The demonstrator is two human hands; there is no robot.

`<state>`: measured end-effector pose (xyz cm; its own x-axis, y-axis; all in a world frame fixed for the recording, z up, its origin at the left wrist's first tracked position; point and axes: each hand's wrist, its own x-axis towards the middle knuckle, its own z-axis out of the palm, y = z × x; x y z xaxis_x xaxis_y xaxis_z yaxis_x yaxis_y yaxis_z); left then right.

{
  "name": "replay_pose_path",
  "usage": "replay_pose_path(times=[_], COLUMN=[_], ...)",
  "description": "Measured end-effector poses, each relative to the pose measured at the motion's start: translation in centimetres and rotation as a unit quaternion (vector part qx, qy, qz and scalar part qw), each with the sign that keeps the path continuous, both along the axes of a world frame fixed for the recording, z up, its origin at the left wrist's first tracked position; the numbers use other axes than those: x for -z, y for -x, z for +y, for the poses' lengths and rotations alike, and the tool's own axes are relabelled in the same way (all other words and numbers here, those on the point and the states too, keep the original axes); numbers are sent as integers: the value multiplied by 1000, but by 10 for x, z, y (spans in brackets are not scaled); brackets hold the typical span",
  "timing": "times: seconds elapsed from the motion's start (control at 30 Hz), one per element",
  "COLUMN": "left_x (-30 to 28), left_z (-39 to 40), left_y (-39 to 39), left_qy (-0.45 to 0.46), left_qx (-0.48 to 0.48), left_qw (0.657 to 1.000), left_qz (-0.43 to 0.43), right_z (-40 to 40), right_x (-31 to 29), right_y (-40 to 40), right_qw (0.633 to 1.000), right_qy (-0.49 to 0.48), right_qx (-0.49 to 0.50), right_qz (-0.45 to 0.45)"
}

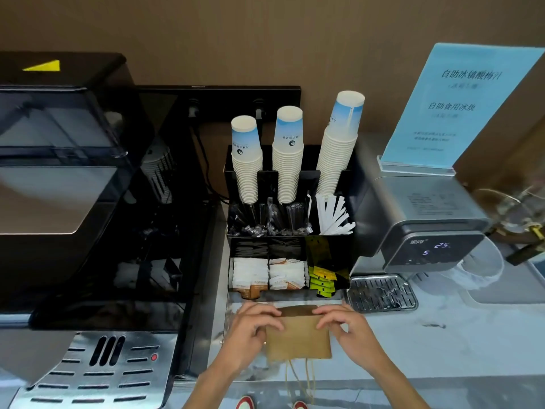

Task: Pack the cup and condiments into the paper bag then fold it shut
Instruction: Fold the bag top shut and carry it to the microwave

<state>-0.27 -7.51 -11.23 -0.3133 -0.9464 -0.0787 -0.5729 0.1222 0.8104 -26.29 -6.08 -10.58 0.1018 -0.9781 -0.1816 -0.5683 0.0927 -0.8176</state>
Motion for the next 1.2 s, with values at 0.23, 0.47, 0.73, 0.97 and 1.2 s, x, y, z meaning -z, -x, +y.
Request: replay_pose_path(times=[0.23, 0.47, 0.73, 0.97, 1.2], left_x=[-16, -10, 0, 48, -27], left_z=[-1, -11, -6, -2, -13], left_y=[27, 35, 23, 9, 22], left_qy=[-42, -29, -58, -223, -153], left_qx=[64, 37, -37, -116, -91], left_qw=[995, 983, 989, 965, 980], left_qz=[-69, -177, -128, 77, 84], right_z=[-10, -26, -12, 13, 18], right_x=[-15, -8, 1, 18, -17], right_y=[-23, -45, -23, -29, -23], right_qw=[983, 943, 991, 978, 972], right_qy=[-10, 27, -95, -120, -52], right_qx=[-91, -145, 56, 169, 226], right_qz=[158, 297, 69, -18, -39])
